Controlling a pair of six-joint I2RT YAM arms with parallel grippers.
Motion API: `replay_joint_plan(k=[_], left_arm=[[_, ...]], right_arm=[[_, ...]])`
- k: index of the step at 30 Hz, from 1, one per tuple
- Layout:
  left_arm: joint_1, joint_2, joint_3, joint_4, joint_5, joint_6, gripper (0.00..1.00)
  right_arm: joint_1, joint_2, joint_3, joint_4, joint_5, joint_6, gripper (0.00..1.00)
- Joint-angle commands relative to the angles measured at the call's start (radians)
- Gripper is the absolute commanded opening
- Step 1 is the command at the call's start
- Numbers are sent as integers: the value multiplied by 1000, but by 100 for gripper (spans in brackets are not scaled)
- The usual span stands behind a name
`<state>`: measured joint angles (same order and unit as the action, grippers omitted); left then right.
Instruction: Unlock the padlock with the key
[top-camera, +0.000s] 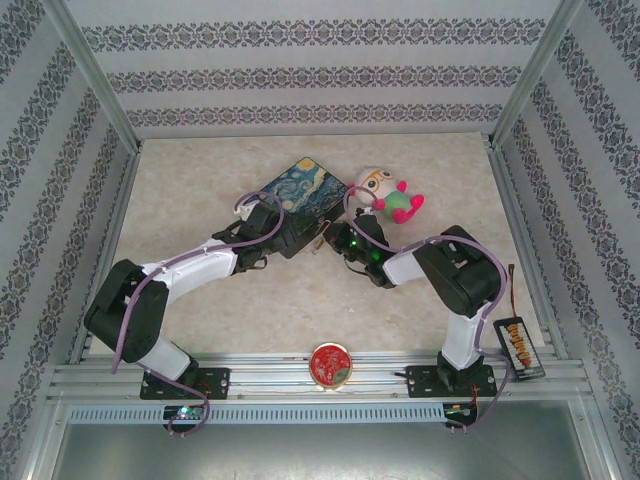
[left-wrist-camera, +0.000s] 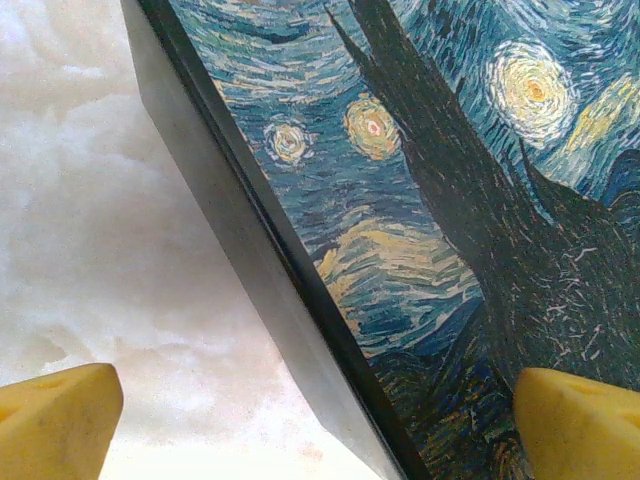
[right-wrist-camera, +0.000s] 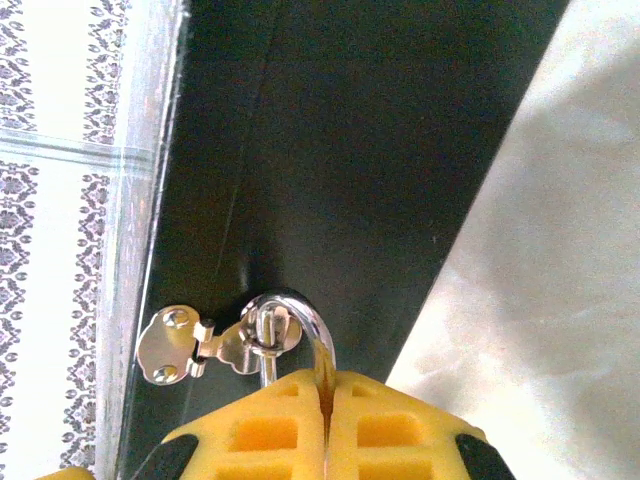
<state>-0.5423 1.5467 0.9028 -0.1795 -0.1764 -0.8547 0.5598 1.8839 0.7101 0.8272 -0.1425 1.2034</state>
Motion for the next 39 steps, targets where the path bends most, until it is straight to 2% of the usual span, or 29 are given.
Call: replay_joint_plan(k=[1,26,39], left_arm=[[-7,21,-18,-33,-8,-5,99],[-2,8,-28,-49,-31,-10,99],[37,-31,-59,-67,-52,-5,99]], right_arm=[[-17,16,4,116,50,31,0],[-17,20,-15,140,53,35,0],[39,-18,-146,226,143,67,0]])
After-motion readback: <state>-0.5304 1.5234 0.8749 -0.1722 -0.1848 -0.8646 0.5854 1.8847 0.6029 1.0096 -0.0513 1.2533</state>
